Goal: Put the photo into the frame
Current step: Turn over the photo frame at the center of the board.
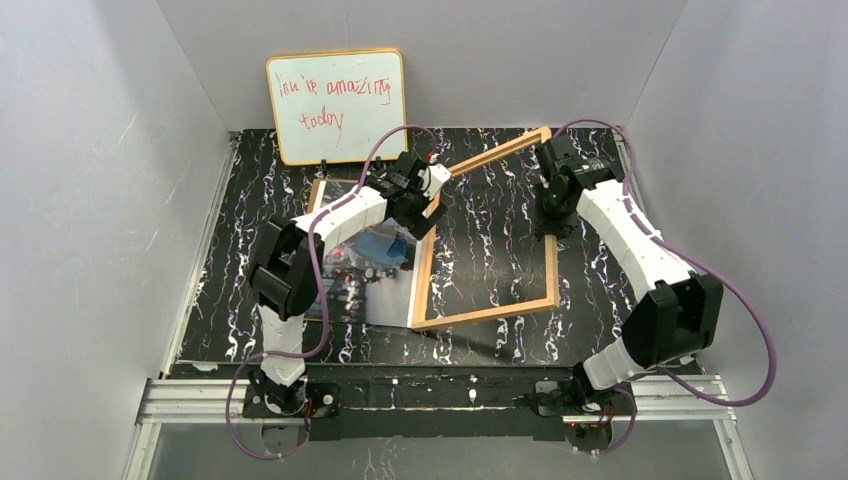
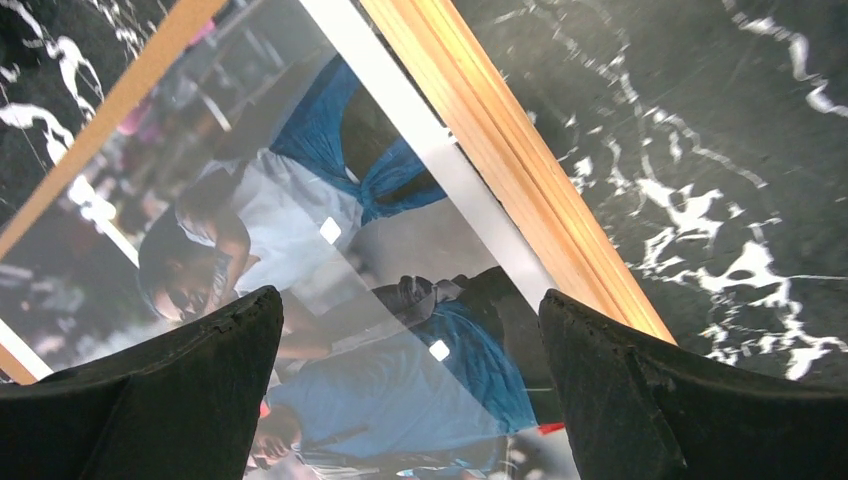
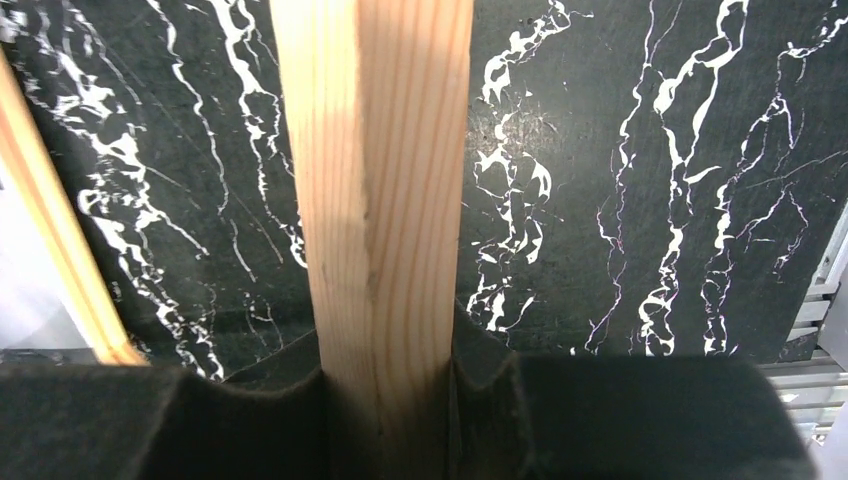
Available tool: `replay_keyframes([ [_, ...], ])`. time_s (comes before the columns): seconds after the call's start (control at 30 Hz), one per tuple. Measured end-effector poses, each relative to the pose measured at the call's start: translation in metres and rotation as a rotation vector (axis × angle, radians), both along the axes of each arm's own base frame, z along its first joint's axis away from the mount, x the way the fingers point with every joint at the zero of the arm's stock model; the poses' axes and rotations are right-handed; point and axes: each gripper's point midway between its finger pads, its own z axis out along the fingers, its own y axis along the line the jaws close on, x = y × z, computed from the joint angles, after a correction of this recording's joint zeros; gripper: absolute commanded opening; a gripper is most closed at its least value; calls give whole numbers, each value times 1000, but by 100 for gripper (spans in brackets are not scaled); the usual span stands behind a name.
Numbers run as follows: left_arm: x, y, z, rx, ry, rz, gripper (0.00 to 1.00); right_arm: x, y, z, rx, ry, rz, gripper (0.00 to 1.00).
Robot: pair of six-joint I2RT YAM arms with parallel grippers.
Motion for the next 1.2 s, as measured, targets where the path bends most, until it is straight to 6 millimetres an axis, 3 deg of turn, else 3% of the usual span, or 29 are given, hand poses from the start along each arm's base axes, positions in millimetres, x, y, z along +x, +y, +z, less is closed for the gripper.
replay_keyframes([
  [0.2,0,30,-20,64,24,32,98,4,2,-31,-38,69,23,30],
  [0.37,-1,55,-35,94,52,63,98,5,5,-46,-60,94,34,30],
  [0.53,-2,75,-49,113,72,93,98,9,-5,-67,-148,125,18,30],
  [0.83,2,83,-48,111,3,92,98,0,-31,-129,-325,261,-4,34],
  [1.2,7,79,-47,88,-25,90,98,4,-35,-147,-345,240,-5,39],
])
